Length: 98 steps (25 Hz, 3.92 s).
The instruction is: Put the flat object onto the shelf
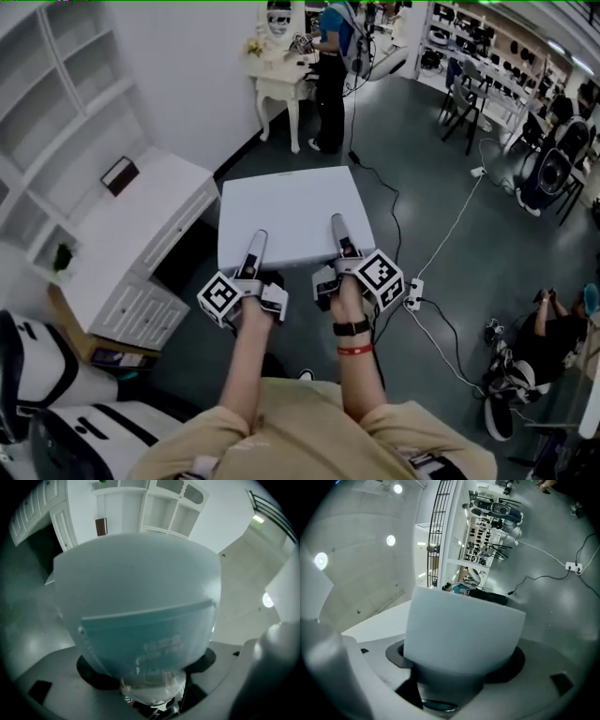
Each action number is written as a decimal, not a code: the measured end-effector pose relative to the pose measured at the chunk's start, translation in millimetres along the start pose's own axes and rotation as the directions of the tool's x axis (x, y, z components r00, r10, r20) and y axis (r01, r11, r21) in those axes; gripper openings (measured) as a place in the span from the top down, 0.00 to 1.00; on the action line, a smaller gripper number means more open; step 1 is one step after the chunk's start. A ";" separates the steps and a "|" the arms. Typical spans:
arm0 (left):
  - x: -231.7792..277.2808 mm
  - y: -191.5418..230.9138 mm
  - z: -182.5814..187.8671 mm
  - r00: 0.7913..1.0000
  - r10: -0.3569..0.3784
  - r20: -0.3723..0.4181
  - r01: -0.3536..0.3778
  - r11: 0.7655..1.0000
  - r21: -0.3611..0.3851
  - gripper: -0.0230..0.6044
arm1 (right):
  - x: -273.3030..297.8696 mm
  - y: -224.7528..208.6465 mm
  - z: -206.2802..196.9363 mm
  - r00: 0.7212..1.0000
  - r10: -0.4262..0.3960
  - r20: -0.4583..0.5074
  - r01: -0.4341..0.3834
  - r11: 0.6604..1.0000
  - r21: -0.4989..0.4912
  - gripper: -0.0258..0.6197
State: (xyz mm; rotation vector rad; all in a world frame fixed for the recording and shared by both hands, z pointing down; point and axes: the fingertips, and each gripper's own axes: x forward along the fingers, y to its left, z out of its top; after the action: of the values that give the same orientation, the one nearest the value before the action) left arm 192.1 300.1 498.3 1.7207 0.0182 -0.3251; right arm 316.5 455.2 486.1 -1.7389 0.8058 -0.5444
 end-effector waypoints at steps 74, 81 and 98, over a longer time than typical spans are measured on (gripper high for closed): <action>-193.1 -3.9 554.9 0.621 0.067 0.781 -0.222 0.971 0.093 0.38 | 340.1 199.3 -574.1 0.564 0.256 -0.785 -0.195 0.965 0.175 0.37; -181.0 7.5 598.7 0.623 0.083 0.778 -0.234 0.969 0.084 0.39 | 375.7 199.1 -601.4 0.566 0.244 -0.787 -0.160 0.970 0.185 0.37; -156.9 15.6 689.8 0.583 0.106 0.806 -0.219 0.975 0.030 0.39 | 457.1 232.2 -657.6 0.528 0.219 -0.821 -0.146 0.975 0.166 0.37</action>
State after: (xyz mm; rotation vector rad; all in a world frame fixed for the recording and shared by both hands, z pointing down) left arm -96.7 -344.4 453.0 1.5392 -0.8508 -0.9667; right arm 99.0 -348.9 449.9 -1.2200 1.6000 -1.2961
